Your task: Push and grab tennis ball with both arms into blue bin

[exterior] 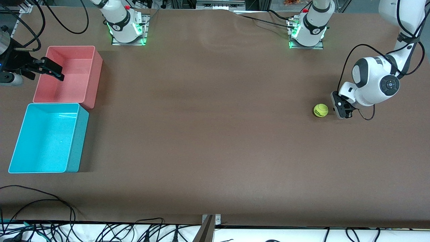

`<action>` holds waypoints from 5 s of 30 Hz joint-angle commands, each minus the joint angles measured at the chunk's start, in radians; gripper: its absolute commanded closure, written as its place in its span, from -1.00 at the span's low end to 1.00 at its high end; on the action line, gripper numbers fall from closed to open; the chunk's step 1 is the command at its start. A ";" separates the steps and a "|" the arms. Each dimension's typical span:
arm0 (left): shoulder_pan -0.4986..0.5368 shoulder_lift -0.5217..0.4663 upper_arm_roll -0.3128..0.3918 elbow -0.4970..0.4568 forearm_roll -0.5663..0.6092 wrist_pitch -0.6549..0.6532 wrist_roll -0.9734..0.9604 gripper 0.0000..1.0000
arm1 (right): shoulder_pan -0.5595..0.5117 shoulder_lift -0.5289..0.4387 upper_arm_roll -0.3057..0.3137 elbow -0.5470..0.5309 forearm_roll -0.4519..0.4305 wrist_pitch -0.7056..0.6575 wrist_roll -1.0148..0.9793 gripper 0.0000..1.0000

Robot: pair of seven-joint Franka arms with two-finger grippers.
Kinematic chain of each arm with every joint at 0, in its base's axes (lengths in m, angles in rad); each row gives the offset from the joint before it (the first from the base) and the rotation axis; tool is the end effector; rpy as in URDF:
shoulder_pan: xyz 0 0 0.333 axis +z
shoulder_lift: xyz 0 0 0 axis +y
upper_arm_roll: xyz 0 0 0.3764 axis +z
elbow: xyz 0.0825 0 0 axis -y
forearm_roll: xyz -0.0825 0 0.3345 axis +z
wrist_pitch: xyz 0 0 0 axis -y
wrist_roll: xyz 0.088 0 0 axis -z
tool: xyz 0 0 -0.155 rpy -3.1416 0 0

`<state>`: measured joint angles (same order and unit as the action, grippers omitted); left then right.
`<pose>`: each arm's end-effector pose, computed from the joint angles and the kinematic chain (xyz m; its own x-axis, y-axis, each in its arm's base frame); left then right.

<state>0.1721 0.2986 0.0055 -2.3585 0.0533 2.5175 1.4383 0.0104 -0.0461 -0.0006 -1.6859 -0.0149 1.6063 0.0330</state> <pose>0.4762 0.0865 0.2452 0.2583 -0.9650 -0.0447 -0.9556 -0.2620 0.1350 0.4872 0.0025 0.6142 0.9992 -0.0227 -0.0330 -0.0222 -0.9996 0.0159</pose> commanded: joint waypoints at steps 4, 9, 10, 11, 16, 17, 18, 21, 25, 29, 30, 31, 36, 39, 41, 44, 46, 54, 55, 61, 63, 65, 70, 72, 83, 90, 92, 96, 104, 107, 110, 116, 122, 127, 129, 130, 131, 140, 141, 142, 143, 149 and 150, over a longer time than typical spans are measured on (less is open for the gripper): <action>-0.020 0.016 -0.007 0.004 -0.072 0.012 0.004 1.00 | 0.002 0.009 -0.001 0.026 -0.007 -0.017 0.004 -1.00; -0.043 0.019 -0.021 0.004 -0.121 0.011 -0.012 1.00 | 0.002 0.009 -0.001 0.026 -0.007 -0.017 0.004 -1.00; -0.052 0.022 -0.033 0.004 -0.142 0.011 -0.025 1.00 | 0.002 0.009 -0.001 0.026 -0.007 -0.017 0.004 -1.00; -0.060 0.023 -0.047 0.005 -0.165 0.011 -0.042 1.00 | 0.002 0.009 -0.001 0.026 -0.007 -0.017 0.004 -1.00; -0.086 0.025 -0.159 0.016 -0.236 0.012 -0.217 1.00 | 0.002 0.009 -0.001 0.026 -0.007 -0.017 0.004 -1.00; -0.088 0.024 -0.176 0.019 -0.236 0.012 -0.257 1.00 | 0.002 0.009 -0.001 0.026 -0.007 -0.017 0.004 -1.00; -0.088 0.022 -0.189 0.021 -0.234 0.012 -0.283 1.00 | 0.002 0.009 -0.001 0.026 -0.007 -0.017 0.004 -1.00; -0.088 0.016 -0.194 0.021 -0.233 0.009 -0.292 1.00 | 0.002 0.009 -0.001 0.026 -0.007 -0.017 0.004 -1.00; -0.077 0.004 -0.188 0.021 -0.222 0.001 -0.244 1.00 | 0.002 0.009 -0.001 0.026 -0.007 -0.017 0.004 -1.00; -0.074 -0.003 -0.179 0.019 -0.220 -0.003 -0.211 1.00 | 0.002 0.009 -0.001 0.026 -0.007 -0.017 0.005 -1.00; -0.072 -0.003 -0.176 0.019 -0.220 -0.006 -0.207 1.00 | 0.002 0.009 -0.001 0.026 -0.007 -0.017 0.005 -1.00; -0.072 -0.006 -0.176 0.019 -0.220 -0.009 -0.204 1.00 | 0.002 0.009 -0.001 0.026 -0.007 -0.017 0.005 -1.00; -0.057 -0.015 -0.174 0.019 -0.220 -0.020 -0.187 1.00 | 0.005 0.011 0.001 0.025 -0.007 -0.017 0.001 -1.00; -0.042 -0.021 -0.167 0.019 -0.220 -0.028 -0.165 1.00 | 0.006 0.012 0.002 0.025 -0.005 -0.017 -0.004 -1.00; -0.037 -0.039 -0.151 0.019 -0.220 -0.031 -0.150 1.00 | 0.008 0.015 0.004 0.025 -0.003 -0.017 -0.004 -1.00; -0.039 -0.082 -0.121 0.019 -0.213 -0.057 -0.141 1.00 | 0.022 0.017 0.002 0.023 0.004 -0.014 -0.004 -1.00; -0.040 -0.128 -0.113 0.019 -0.170 -0.091 -0.145 1.00 | 0.025 0.028 0.002 0.026 0.012 -0.017 -0.008 -1.00; -0.057 -0.338 -0.093 0.025 -0.122 -0.172 -0.183 1.00 | 0.042 0.028 0.002 0.025 0.053 -0.008 0.001 -1.00; -0.062 -0.360 -0.093 0.027 -0.122 -0.175 -0.190 1.00 | 0.040 0.031 0.002 0.025 0.064 -0.008 -0.007 -1.00; -0.082 -0.472 -0.093 0.030 -0.115 -0.215 -0.263 1.00 | 0.046 0.058 0.002 0.025 0.125 0.012 -0.015 -1.00; -0.086 -0.496 -0.093 0.034 -0.115 -0.230 -0.300 1.00 | 0.063 0.072 0.002 0.025 0.125 0.017 -0.015 -1.00; -0.092 -0.521 -0.093 0.053 -0.095 -0.270 -0.358 1.00 | 0.082 0.084 0.002 0.025 0.127 0.030 -0.015 -1.00; -0.101 -0.546 -0.101 0.162 -0.004 -0.432 -0.622 1.00 | 0.138 0.126 0.002 0.025 0.124 0.073 -0.015 -1.00; -0.111 -0.549 -0.102 0.220 0.013 -0.518 -0.705 1.00 | 0.166 0.144 0.002 0.025 0.122 0.095 -0.009 -1.00; -0.112 -0.552 -0.108 0.413 0.017 -0.775 -0.895 1.00 | 0.276 0.273 0.002 0.025 0.124 0.271 0.004 -1.00; -0.117 -0.553 -0.157 0.472 0.074 -0.853 -1.088 1.00 | 0.312 0.385 0.002 0.025 0.115 0.431 0.002 -1.00; -0.118 -0.553 -0.165 0.492 0.074 -0.887 -1.142 1.00 | 0.327 0.419 0.002 0.025 0.113 0.489 0.002 -1.00; -0.118 -0.553 -0.177 0.521 0.073 -0.919 -1.194 1.00 | 0.338 0.477 0.002 0.025 0.112 0.592 -0.005 -1.00; -0.117 -0.552 -0.154 0.574 -0.026 -1.009 -1.306 0.77 | 0.347 0.594 0.002 0.025 0.108 0.756 -0.015 -1.00; -0.117 -0.552 -0.151 0.584 -0.033 -1.029 -1.343 0.25 | 0.359 0.629 0.002 0.025 0.108 0.791 -0.015 -1.00; -0.117 -0.553 -0.150 0.588 -0.038 -1.033 -1.352 -0.70 | 0.373 0.647 0.002 0.023 0.109 0.797 -0.015 -1.00; -0.117 -0.553 -0.137 0.590 -0.039 -1.033 -1.352 -1.00 | 0.385 0.673 0.002 0.012 0.107 0.791 -0.013 -1.00; -0.117 -0.553 -0.073 0.590 -0.113 -1.034 -1.354 -1.00 | 0.390 0.699 0.001 0.015 0.105 0.799 -0.015 -1.00; -0.118 -0.553 -0.081 0.593 -0.109 -1.036 -1.355 -1.00 | 0.393 0.726 0.001 0.014 0.105 0.834 -0.013 -1.00; -0.118 -0.553 -0.082 0.593 -0.104 -1.036 -1.355 -1.00 | 0.395 0.735 0.001 0.014 0.105 0.842 -0.015 -1.00; -0.117 -0.553 -0.081 0.593 -0.104 -1.037 -1.355 -1.00 | 0.398 0.738 0.001 0.015 0.105 0.847 -0.013 -1.00; -0.118 -0.553 -0.081 0.593 -0.104 -1.036 -1.355 -1.00 | 0.398 0.741 0.002 0.014 0.105 0.850 -0.013 -1.00; -0.112 -0.539 -0.085 0.617 -0.099 -1.045 -1.348 -1.00 | 0.399 0.761 0.001 0.018 0.098 0.882 -0.016 0.09; -0.112 -0.538 -0.085 0.617 -0.099 -1.048 -1.348 -1.00 | 0.399 0.759 0.001 0.020 0.098 0.882 -0.018 0.24; -0.112 -0.536 -0.085 0.617 -0.098 -1.049 -1.348 -1.00 | 0.401 0.756 0.001 0.023 0.098 0.879 -0.018 0.34; -0.112 -0.536 -0.084 0.617 -0.092 -1.049 -1.346 -1.00 | 0.401 0.753 0.001 0.023 0.098 0.873 -0.018 0.38; -0.111 -0.536 -0.082 0.622 -0.079 -1.049 -1.345 -1.00 | 0.393 0.718 -0.007 0.025 0.096 0.813 -0.031 0.41; -0.112 -0.536 -0.082 0.624 -0.079 -1.049 -1.345 -1.00 | 0.393 0.709 -0.007 0.026 0.096 0.799 -0.036 0.41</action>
<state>0.0631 -0.2593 -0.0765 -1.7768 -0.0382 1.4950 0.0916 0.4033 0.6991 0.0031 -1.6741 0.0931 2.4704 0.0220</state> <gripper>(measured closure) 0.000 0.339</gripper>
